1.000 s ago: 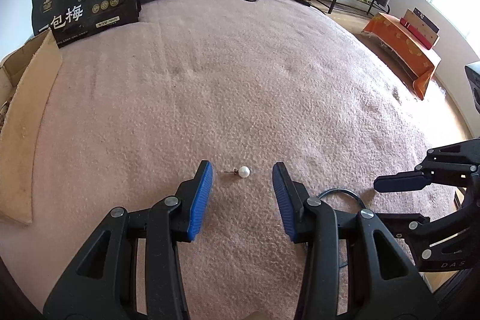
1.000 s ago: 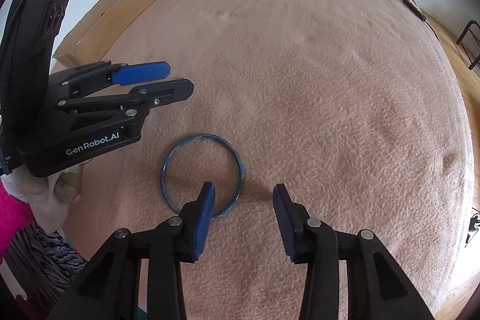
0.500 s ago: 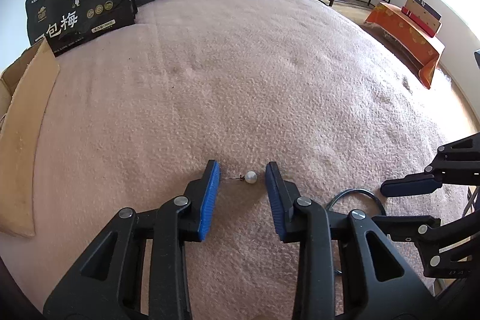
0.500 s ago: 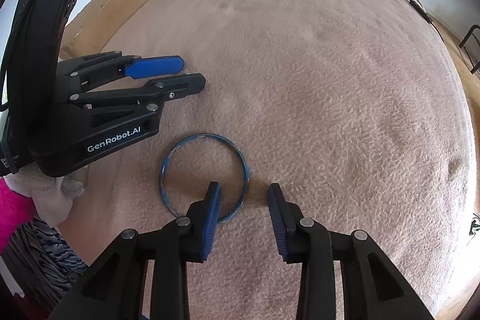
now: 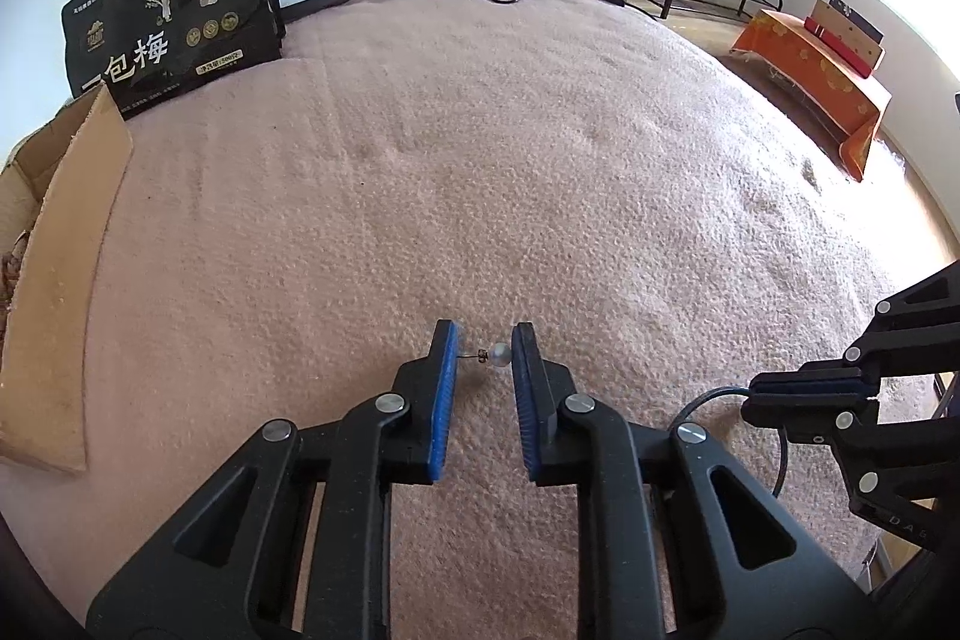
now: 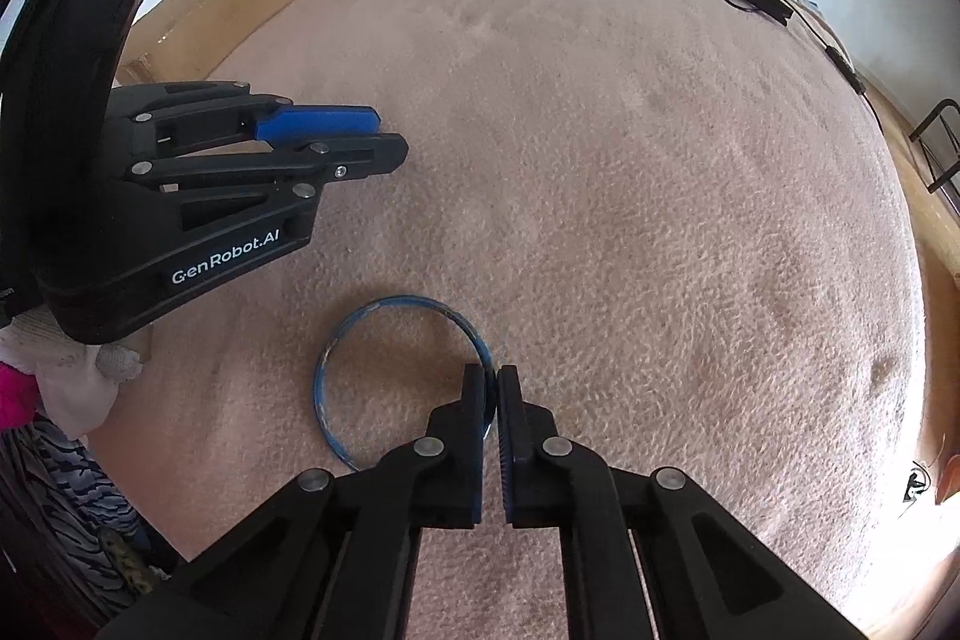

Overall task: Organize jewelry
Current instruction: 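Close the right tool on the blue bangle rim while the left tool grasps the second pearl earring, then carry the bangle and pearl earrings over the cardboard box with both tools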

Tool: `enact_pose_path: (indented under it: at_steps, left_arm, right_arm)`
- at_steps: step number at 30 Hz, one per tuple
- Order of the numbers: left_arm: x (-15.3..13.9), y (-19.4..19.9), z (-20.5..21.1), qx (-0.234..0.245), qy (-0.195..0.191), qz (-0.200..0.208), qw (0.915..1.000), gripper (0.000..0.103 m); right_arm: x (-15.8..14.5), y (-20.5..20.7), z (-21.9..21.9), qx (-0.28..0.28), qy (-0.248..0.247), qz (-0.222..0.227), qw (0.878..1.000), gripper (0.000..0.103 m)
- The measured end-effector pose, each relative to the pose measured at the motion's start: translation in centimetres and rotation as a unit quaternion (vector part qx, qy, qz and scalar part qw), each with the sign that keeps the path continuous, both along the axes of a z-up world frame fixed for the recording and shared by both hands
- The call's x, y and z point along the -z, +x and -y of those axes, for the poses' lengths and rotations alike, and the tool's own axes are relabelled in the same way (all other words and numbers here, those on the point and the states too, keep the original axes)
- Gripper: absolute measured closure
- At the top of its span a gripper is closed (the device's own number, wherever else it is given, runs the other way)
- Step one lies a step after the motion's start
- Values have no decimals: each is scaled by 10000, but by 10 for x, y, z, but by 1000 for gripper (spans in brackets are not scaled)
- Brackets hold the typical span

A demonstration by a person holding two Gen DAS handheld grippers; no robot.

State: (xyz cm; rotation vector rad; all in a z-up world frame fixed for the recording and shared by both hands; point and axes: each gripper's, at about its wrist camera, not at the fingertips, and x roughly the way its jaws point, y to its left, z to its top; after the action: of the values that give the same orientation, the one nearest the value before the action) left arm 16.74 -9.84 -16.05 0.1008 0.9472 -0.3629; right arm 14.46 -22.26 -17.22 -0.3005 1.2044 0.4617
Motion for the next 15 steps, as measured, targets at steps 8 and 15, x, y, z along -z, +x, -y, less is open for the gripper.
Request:
enact_pose_path:
  at_steps: [8,15]
  left_arm:
    - [-28,-7,-20,-164,-314,159,9992,86]
    - [-58,-15,-47,-354,-569,371,9971,86]
  right_arm:
    - [-32,-7,11,101,163,409,9990,102]
    - [-61,-18,4,174,324,843,9958,102]
